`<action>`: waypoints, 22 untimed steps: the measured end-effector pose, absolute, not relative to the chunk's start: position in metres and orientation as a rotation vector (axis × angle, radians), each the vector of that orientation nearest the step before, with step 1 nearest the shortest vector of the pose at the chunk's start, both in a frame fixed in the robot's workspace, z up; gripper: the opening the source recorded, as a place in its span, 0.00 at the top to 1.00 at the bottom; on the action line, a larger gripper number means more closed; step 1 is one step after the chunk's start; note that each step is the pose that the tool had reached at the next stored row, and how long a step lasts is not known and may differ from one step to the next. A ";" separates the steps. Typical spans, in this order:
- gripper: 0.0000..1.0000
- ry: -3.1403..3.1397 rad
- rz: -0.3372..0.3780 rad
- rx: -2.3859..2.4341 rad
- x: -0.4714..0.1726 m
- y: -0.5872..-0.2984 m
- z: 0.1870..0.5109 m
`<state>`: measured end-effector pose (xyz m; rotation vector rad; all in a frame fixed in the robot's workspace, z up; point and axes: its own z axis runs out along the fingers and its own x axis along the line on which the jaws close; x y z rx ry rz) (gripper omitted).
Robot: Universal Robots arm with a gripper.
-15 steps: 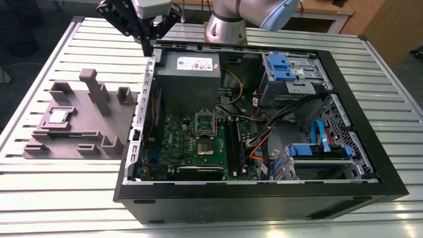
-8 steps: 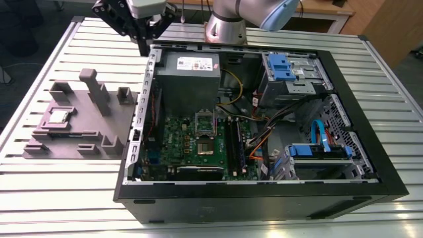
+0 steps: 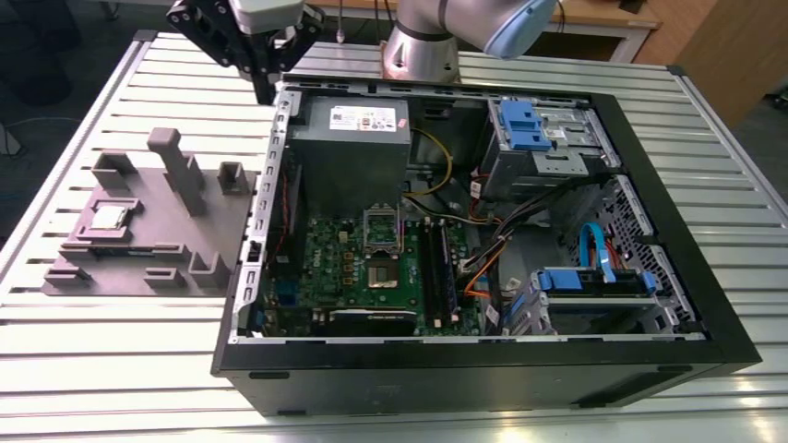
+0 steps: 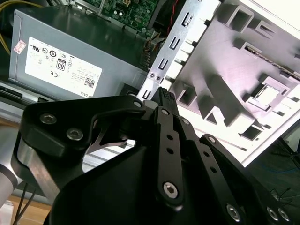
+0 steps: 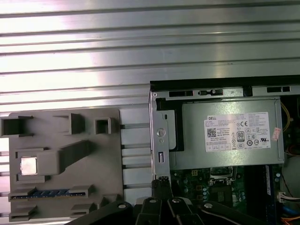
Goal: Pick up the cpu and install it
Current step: 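Reach for the cpu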
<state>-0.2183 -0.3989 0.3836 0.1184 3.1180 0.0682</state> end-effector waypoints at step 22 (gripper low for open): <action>0.89 3.118 0.068 0.118 -0.225 -0.399 0.383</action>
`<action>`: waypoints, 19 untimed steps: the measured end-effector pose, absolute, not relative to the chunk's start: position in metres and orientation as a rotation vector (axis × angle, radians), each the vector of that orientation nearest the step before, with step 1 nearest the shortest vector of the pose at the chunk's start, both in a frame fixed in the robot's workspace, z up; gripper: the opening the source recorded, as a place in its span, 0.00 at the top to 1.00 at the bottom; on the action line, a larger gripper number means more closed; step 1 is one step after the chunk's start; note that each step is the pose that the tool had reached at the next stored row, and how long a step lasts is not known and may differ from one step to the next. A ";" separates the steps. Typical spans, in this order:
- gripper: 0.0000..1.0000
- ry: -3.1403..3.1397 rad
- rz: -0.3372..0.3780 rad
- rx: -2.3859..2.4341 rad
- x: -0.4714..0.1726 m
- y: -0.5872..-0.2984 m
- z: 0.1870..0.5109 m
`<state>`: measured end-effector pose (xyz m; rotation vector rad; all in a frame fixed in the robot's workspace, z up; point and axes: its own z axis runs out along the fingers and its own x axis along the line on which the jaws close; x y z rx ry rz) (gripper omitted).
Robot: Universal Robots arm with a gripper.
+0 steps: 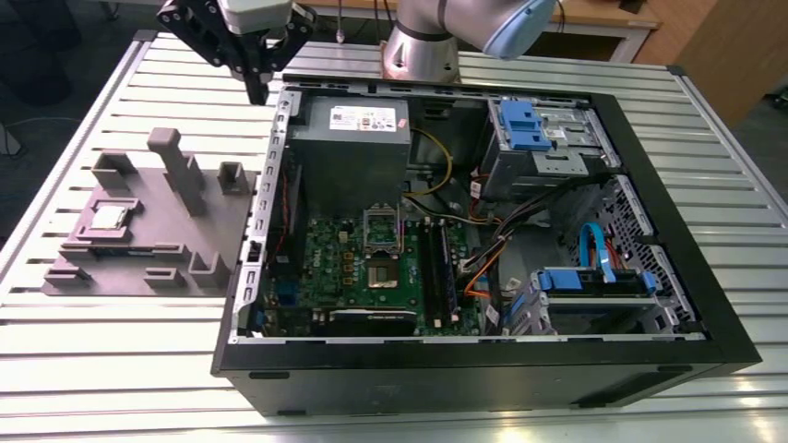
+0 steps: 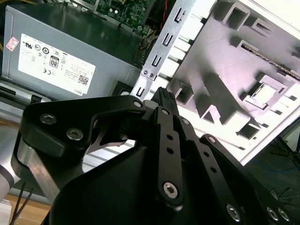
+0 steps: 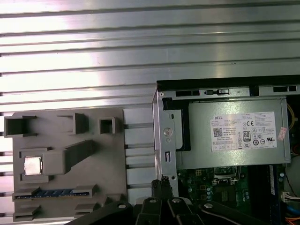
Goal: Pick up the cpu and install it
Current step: 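Reach for the cpu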
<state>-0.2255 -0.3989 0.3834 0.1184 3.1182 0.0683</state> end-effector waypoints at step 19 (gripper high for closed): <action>0.89 3.119 0.068 0.118 -0.231 -0.399 0.383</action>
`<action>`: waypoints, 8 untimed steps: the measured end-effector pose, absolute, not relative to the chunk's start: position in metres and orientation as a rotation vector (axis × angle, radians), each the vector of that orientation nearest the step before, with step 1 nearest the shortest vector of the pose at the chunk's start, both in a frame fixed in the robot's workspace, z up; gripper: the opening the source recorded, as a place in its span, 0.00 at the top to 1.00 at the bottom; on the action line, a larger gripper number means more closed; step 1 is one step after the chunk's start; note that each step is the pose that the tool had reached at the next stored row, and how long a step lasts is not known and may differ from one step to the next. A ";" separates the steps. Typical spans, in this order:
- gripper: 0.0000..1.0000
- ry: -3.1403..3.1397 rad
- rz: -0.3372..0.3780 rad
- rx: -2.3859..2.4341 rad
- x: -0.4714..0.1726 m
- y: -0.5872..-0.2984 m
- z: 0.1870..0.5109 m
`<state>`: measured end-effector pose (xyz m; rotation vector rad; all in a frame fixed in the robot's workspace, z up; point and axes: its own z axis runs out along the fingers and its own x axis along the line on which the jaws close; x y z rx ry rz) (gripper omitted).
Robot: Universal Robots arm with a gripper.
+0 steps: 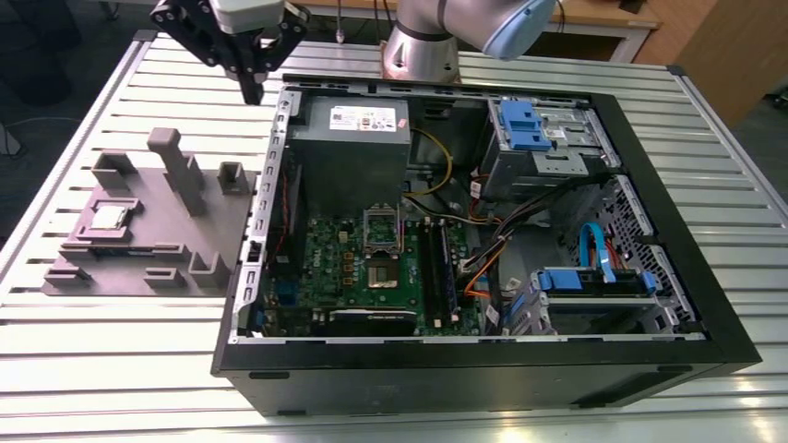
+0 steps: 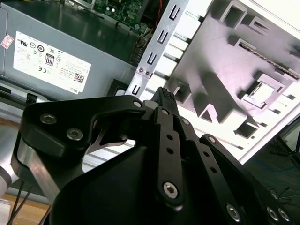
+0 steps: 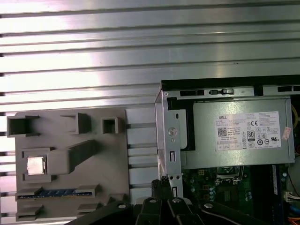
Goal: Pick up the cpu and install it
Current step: 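Reach for the cpu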
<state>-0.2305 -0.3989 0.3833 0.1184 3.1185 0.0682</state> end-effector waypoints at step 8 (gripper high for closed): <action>0.89 3.119 0.068 0.118 -0.233 -0.399 0.383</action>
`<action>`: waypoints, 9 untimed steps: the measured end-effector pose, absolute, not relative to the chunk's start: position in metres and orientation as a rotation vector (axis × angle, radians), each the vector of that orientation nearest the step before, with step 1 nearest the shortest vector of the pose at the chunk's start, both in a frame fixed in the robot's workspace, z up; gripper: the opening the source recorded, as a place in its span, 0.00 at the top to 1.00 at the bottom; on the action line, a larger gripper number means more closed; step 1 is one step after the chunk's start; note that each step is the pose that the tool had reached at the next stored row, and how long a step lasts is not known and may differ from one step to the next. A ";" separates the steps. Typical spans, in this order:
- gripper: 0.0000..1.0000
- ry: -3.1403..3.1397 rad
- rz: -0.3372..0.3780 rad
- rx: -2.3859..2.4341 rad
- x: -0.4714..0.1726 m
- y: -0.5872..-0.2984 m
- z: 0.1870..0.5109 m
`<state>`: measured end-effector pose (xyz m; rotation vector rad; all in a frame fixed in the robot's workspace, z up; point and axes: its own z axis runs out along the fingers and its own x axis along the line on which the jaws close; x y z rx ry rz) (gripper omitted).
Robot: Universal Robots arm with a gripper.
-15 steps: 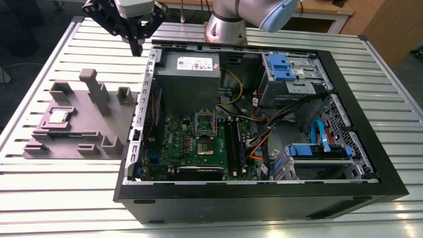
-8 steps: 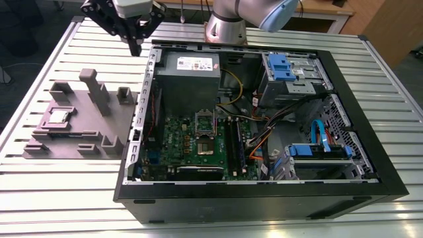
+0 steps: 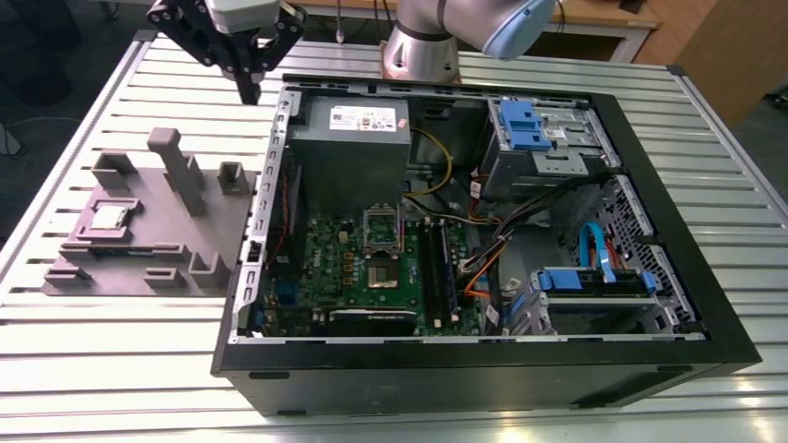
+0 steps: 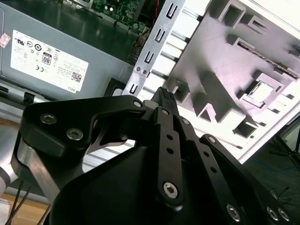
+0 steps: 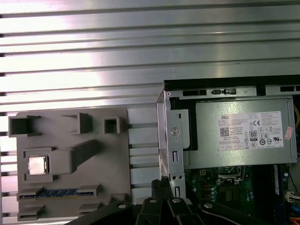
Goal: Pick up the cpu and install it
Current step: 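Reach for the cpu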
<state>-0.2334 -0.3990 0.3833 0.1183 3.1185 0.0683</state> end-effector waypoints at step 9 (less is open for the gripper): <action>0.89 3.119 0.068 0.118 -0.236 -0.399 0.383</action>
